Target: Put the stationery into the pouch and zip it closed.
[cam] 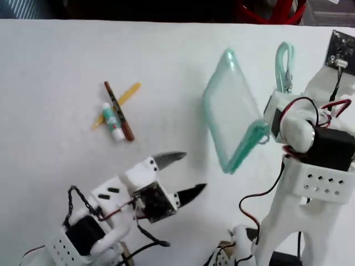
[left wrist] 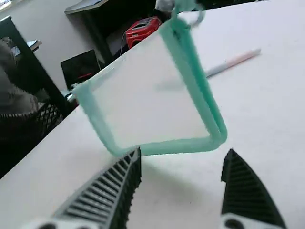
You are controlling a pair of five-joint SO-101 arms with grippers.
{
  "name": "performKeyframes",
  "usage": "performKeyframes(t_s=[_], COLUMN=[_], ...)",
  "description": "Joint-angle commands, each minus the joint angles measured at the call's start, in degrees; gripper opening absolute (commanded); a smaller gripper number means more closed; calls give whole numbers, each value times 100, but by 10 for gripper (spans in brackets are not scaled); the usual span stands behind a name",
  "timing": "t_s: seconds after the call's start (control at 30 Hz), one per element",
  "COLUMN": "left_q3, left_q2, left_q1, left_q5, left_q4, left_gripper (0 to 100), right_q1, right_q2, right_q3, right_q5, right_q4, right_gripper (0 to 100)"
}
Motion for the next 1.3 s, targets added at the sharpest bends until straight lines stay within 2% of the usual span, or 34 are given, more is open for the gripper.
performKeyframes(t_s=[0.0,0.2,0.37,0.47,0.57,0.67,0.83,1.0,1.27], left_q3=[-18,-53,-158,-853,-1873,-2418,-2338,-2505,-2541], left_q2=[-207,-233,-242,-242,-207,-198,-215,-224,-233], left_q1=[92,-163,-708,-980,-971,-901,-804,-558,-646], left_q5=[35,70,79,62,35,35,88,633,668], left_q4=[35,-105,-70,369,976,1310,1908,2198,2031], left_gripper=[269,268,267,270,272,272,272,272,272], right_q1=[-198,-716,-971,-1218,-1534,-2202,-3266,-2914,-2756], right_q2=[303,989,857,760,699,602,303,242,251], right_q3=[-976,-2154,-3042,-3499,-3877,-3938,-3490,-3244,-3604], right_q5=[-114,-88,44,730,1310,1389,1398,1363,1398], right_q4=[207,224,224,215,224,233,233,189,-242], right_gripper=[17,17,17,17,17,17,17,17,17])
